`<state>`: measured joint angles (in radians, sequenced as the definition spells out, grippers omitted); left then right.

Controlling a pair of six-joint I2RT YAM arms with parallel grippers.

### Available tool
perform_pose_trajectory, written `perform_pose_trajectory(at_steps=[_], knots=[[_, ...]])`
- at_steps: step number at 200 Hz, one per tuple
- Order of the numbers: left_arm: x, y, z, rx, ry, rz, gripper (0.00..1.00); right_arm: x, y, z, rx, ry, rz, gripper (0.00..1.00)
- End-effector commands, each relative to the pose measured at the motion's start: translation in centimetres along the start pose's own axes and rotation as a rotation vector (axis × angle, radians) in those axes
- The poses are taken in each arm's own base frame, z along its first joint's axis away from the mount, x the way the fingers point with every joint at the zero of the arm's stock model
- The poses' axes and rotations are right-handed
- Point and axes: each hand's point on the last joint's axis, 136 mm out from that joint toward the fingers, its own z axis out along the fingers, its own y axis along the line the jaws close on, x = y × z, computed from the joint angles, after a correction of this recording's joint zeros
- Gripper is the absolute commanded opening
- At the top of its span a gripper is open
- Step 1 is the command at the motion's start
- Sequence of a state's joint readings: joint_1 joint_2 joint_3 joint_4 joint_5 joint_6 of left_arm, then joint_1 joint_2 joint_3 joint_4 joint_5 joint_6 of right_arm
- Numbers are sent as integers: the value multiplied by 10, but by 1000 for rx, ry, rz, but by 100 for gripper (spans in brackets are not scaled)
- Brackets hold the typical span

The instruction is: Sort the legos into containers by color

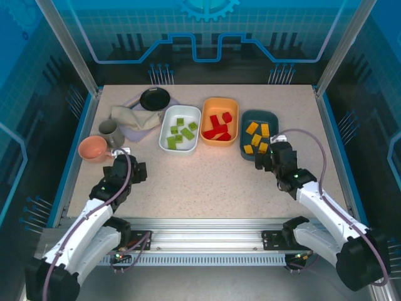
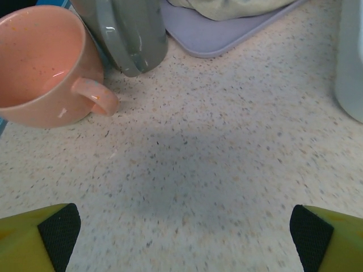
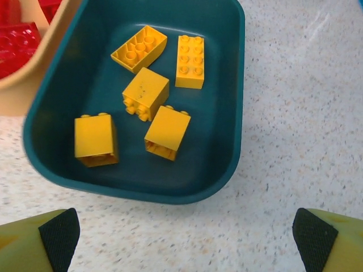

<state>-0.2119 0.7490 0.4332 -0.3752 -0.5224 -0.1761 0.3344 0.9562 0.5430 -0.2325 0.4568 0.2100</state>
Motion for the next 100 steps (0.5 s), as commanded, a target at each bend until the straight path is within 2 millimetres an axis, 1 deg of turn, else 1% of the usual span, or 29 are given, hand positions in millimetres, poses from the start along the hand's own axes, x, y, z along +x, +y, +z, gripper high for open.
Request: perform_pose_trajectory(at_steps=[1, 20, 37, 42, 46, 48, 59, 67, 77, 93, 100], knots=[[-34, -7, 20, 65, -169, -92, 99, -34, -10, 8, 45, -171, -23, 100], [-31, -9, 40, 89, -162, -100, 99, -20, -13, 26, 58, -140, -19, 100], [-39, -13, 53, 112, -188, -99, 99, -16, -11, 40, 43, -150, -19, 100], [-40, -15, 56, 117, -191, -103, 99, -17, -9, 44, 37, -161, -20, 100], [-43, -16, 59, 121, -197, -104, 99, -14, -8, 48, 32, -150, -27, 100], [-45, -17, 60, 125, -205, -106, 99, -18, -8, 48, 27, -167, -23, 100], [-53, -22, 66, 141, -216, -103, 99, -19, -5, 56, 11, -175, -34, 100], [-57, -26, 72, 155, -219, -102, 99, -24, -2, 60, -6, -188, -42, 100], [-67, -30, 78, 169, -239, -118, 99, -31, -1, 65, -22, -211, -34, 100], [-78, -34, 91, 187, -257, -156, 99, -40, -4, 73, -34, -239, -10, 100], [-81, -37, 96, 193, -246, -143, 99, -44, -6, 75, -36, -252, -2, 100]])
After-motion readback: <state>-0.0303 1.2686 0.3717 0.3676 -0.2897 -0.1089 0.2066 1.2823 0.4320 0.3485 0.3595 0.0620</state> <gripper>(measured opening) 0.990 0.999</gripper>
